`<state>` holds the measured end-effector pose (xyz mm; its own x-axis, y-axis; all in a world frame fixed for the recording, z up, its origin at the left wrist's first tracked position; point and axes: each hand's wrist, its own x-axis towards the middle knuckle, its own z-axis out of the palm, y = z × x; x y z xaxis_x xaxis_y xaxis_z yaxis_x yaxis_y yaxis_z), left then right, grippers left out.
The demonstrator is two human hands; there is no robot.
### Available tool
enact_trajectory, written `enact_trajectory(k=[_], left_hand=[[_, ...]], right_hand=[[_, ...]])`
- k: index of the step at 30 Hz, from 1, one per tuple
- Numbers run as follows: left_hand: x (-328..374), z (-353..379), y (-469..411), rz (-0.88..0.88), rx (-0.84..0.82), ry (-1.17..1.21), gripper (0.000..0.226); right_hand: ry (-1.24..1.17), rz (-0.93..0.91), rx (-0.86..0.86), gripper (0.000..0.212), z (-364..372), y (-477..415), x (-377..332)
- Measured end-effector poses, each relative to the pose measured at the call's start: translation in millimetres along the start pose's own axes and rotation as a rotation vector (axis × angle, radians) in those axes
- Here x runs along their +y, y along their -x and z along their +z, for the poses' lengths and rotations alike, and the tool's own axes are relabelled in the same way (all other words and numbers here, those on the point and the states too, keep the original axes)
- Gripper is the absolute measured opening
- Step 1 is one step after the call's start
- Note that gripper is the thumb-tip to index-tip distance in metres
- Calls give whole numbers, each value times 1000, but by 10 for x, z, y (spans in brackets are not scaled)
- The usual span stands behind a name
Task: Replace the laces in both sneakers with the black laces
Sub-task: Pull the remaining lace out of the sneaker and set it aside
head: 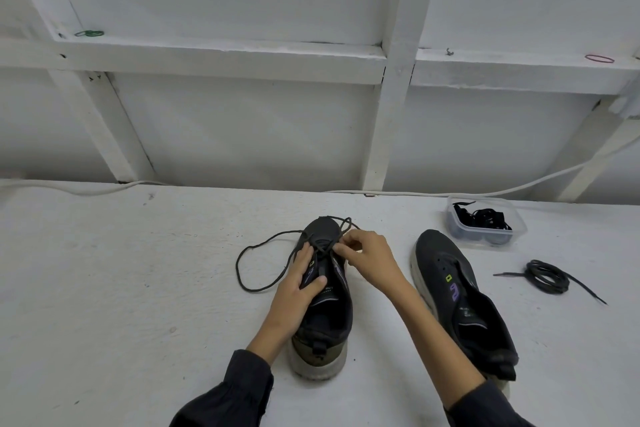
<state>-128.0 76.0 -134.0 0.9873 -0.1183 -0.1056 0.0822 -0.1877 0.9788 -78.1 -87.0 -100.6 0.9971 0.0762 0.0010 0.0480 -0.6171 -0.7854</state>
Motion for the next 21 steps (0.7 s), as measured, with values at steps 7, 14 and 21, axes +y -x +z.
enact_trajectory(k=[7, 14, 21], left_hand=[[12, 0, 15, -5, -2, 4, 63], [22, -6, 17, -14, -6, 11, 64], [26, -5, 19, -23, -9, 2, 64]], right_hand=[[51, -22, -33, 16, -41, 28, 19], [-207, 78, 36, 10, -42, 17, 8], [-130, 69, -49, 12, -89, -50, 39]])
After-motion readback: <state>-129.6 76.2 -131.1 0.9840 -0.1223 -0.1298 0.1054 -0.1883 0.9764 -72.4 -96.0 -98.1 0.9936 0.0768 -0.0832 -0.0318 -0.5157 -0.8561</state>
